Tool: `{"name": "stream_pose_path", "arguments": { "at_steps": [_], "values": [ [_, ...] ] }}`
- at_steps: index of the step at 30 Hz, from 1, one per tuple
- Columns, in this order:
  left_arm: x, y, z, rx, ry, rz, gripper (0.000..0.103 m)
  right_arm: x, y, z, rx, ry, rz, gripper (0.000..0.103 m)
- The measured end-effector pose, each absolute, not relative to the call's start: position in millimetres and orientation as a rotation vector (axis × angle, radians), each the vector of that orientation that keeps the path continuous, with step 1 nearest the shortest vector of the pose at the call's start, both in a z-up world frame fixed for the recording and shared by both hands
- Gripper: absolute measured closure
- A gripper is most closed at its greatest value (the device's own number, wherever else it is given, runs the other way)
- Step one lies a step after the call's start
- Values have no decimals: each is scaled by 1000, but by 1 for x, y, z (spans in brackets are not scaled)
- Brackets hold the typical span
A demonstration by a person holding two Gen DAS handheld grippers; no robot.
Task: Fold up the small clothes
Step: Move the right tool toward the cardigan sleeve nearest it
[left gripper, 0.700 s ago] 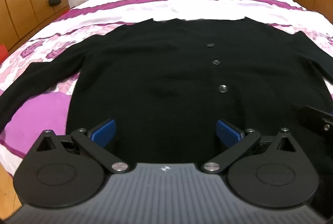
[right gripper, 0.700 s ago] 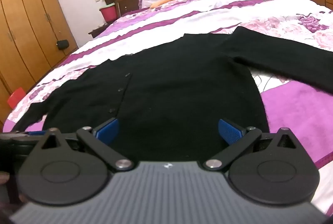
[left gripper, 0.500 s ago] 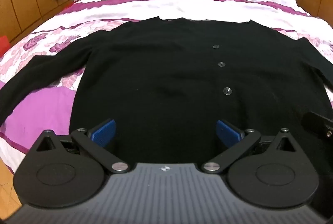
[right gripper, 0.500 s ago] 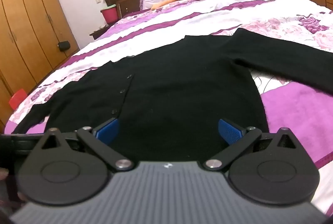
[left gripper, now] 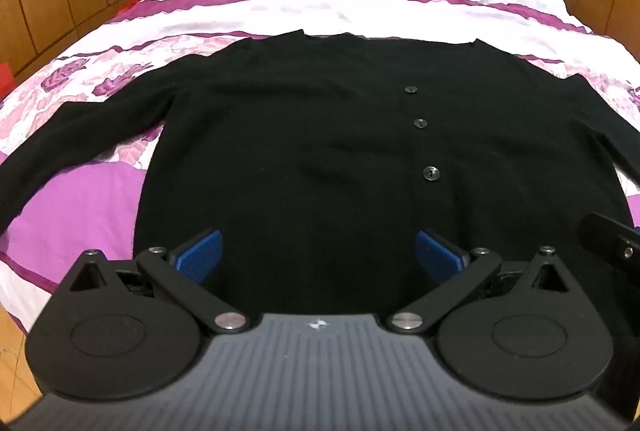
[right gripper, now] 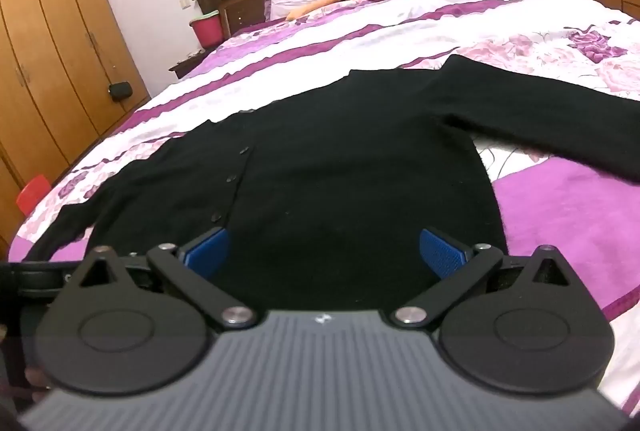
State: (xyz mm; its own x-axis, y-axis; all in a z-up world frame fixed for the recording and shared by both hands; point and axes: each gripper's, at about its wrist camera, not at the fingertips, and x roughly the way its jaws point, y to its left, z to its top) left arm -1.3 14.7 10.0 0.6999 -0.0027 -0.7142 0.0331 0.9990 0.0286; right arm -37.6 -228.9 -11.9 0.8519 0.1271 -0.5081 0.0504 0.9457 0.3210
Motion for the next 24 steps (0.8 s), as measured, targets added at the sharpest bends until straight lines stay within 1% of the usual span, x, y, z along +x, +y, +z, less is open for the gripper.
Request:
{"name": "stream_pose_path", "arguments": {
  "at_steps": [15,24],
  "values": [
    [-3,17,10,32,807,-21,0,-42,-238,-10,318,549,22,0],
    [2,14,11,32,826,-15,0,-43,-279,-7,295,533,-80,0]
  ]
}}
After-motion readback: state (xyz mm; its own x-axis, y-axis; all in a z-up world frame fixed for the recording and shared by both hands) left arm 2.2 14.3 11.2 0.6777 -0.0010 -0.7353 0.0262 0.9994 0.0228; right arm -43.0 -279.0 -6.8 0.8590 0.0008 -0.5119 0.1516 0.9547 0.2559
